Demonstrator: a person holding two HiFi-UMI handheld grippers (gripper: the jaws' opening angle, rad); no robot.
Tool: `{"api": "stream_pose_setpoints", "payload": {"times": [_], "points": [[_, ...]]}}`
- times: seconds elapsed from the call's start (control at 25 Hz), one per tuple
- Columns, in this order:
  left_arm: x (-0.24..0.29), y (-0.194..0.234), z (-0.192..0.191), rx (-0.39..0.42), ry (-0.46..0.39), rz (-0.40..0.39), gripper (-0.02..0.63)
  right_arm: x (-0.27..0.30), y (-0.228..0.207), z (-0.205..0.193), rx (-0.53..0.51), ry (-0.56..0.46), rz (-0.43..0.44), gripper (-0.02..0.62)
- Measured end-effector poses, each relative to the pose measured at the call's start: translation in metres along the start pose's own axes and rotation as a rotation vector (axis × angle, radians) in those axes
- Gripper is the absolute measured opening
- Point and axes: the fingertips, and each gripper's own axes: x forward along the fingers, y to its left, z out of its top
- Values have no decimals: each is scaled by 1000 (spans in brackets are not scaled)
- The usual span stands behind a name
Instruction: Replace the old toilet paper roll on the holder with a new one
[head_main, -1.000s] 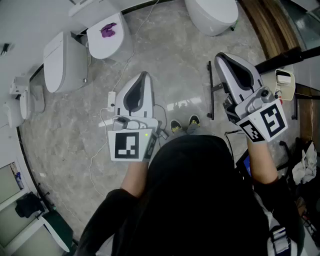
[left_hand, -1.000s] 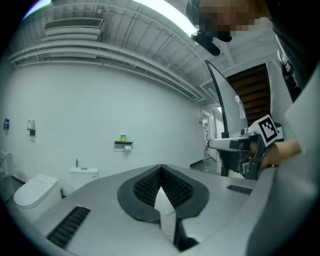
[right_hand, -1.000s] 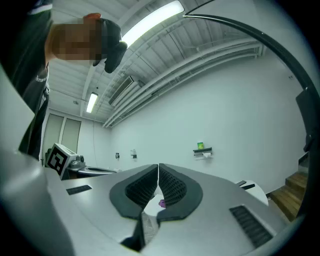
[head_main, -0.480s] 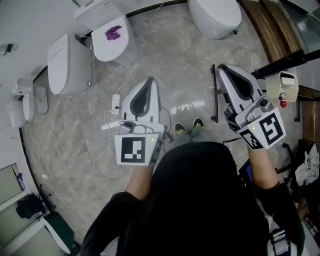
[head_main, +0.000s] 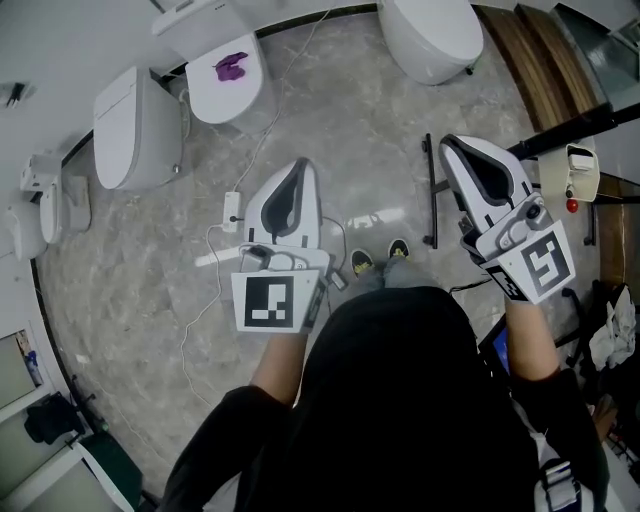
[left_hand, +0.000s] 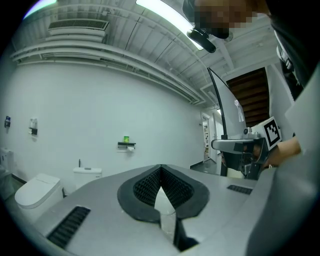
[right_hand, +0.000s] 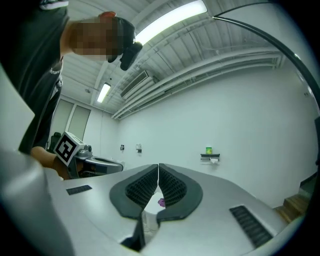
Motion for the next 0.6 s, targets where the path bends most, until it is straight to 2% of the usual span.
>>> {"api": "stream_pose_setpoints", "payload": {"times": [0.08,0.2,0.4,0.6], "points": [[1,8,-2,0,3,2,14,8,5,2,-21,10,36,21],[1,19,-2,-2,5,8,14,23,10,4,4,26,73,21],[7,27,3,14,-5,7,14,42,4,12,-84,13,27,21],[36,39,4,25,-5,20,14,67,-20,-2,-95,15,25,21]]}}
